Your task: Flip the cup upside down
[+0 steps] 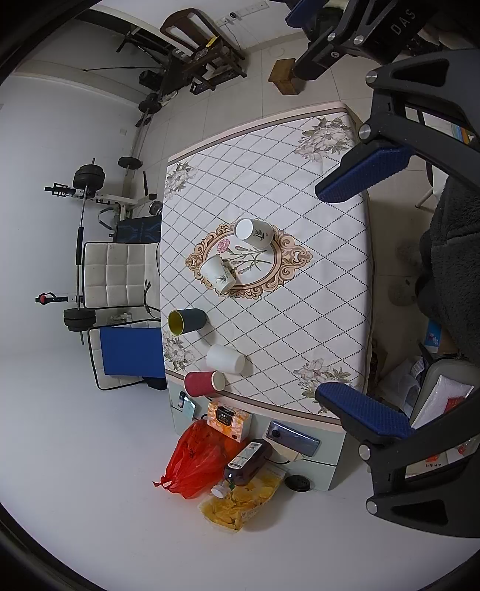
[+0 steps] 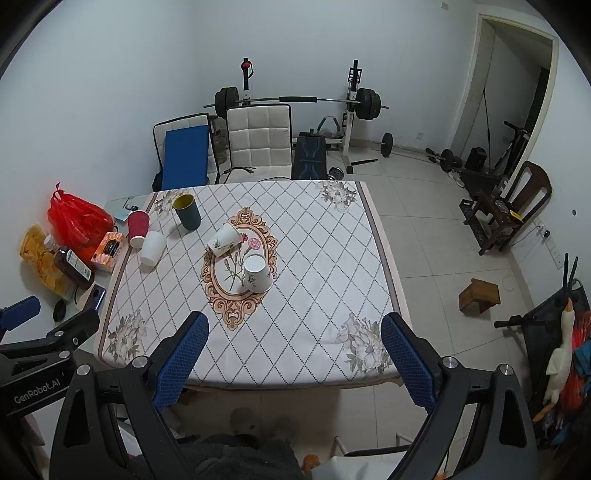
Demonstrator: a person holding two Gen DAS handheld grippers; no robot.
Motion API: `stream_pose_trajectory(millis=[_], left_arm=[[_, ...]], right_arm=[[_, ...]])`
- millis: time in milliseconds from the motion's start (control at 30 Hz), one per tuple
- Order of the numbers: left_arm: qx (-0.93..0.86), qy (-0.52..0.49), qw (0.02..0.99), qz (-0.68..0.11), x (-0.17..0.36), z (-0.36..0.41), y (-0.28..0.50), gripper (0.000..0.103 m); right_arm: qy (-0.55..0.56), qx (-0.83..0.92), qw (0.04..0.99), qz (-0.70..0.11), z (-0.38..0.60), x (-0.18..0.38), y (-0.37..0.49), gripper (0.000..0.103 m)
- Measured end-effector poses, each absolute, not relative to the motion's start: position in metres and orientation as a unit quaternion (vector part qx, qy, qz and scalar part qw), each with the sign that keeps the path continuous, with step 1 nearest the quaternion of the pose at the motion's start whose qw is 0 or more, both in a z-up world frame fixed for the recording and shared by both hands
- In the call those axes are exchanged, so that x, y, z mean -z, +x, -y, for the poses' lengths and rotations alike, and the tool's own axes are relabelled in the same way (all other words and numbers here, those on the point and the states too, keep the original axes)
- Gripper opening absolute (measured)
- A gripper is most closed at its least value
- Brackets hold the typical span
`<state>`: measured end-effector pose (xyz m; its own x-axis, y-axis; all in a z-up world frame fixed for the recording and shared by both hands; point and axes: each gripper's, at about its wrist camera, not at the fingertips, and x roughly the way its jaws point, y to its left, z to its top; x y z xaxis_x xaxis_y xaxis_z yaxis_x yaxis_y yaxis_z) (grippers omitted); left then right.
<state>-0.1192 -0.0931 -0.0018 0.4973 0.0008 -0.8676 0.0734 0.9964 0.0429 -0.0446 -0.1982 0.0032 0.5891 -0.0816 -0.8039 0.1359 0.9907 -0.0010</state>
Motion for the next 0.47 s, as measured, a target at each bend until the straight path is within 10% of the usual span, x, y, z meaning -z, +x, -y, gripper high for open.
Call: stream_pose_trajectory(millis=[467], left_arm=[[0.022,0.038,0.865,-0.500,0.0013,0.0944,-0.1199,0.100]], right_arm=[[0.031,0.061,0.891,-0.448,0.1957,-0.0042,-0.0485,0.097]])
